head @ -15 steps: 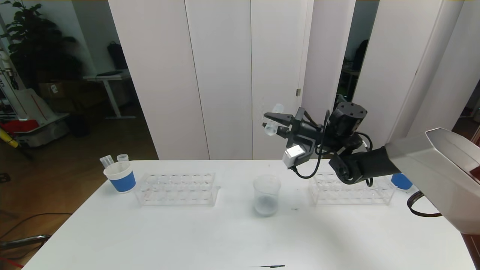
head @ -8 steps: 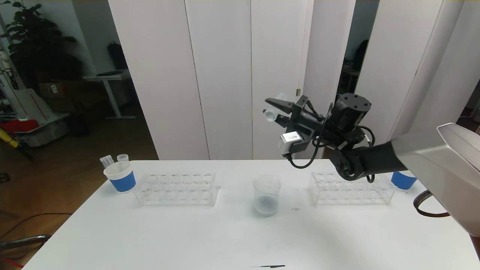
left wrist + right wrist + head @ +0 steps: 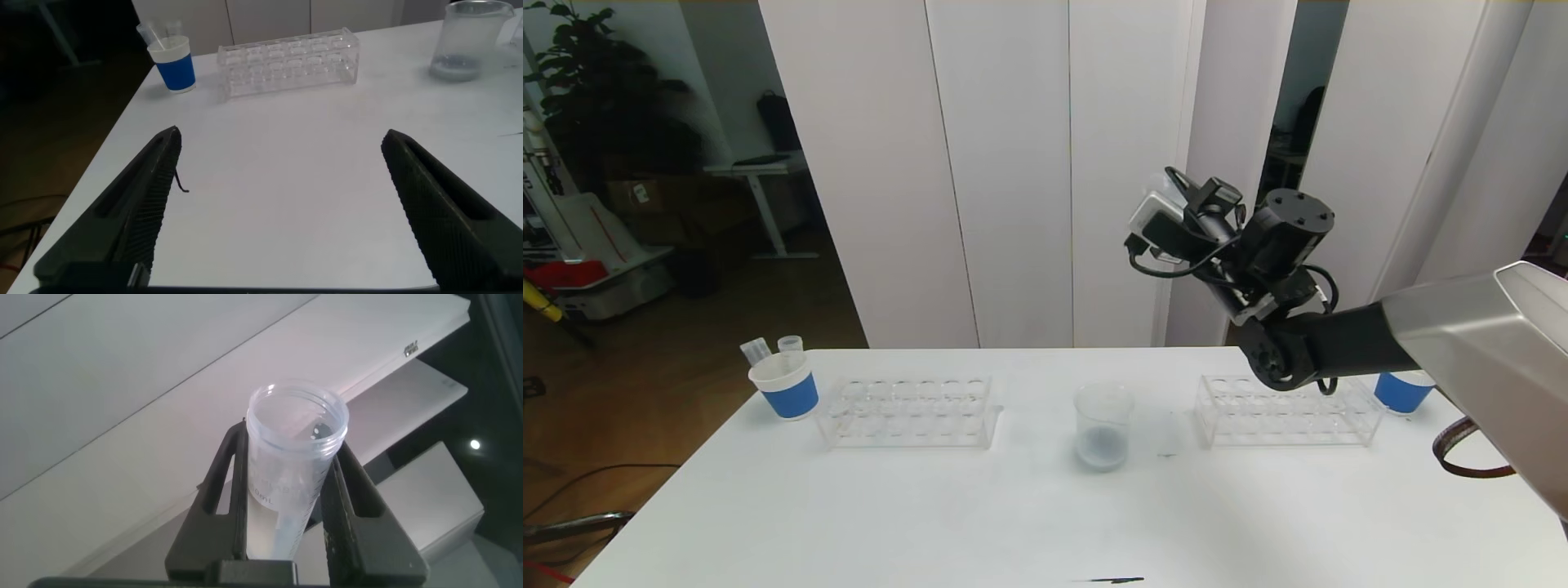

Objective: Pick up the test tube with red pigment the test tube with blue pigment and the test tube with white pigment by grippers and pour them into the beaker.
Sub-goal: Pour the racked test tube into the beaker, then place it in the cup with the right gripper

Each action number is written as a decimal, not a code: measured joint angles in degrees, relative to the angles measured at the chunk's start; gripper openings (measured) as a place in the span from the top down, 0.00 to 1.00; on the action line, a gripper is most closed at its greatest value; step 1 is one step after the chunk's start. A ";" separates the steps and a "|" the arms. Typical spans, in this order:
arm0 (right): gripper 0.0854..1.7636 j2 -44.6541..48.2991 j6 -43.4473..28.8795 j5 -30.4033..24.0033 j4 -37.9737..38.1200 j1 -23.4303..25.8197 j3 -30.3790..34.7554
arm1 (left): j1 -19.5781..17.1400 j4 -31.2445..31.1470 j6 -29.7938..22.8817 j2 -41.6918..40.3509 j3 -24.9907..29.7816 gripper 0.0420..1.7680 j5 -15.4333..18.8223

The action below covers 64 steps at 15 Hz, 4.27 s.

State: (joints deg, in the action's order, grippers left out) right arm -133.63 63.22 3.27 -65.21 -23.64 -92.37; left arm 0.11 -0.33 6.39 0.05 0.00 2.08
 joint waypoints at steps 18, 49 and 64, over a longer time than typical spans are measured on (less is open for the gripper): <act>0.70 8.67 -49.16 31.62 0.61 -3.04 28.15 | -0.01 0.00 0.00 0.00 0.00 0.01 0.02; 0.70 13.26 -56.42 31.57 -6.25 32.80 33.11 | -0.01 0.00 0.00 0.00 0.00 0.01 0.00; 0.70 -2.56 -57.11 32.12 -5.90 29.48 24.39 | 0.00 0.00 -0.02 0.00 0.00 0.01 0.00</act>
State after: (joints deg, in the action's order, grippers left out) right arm -136.19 6.11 35.39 -71.11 5.84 -67.97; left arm 0.11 -0.33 6.36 0.05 0.00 2.08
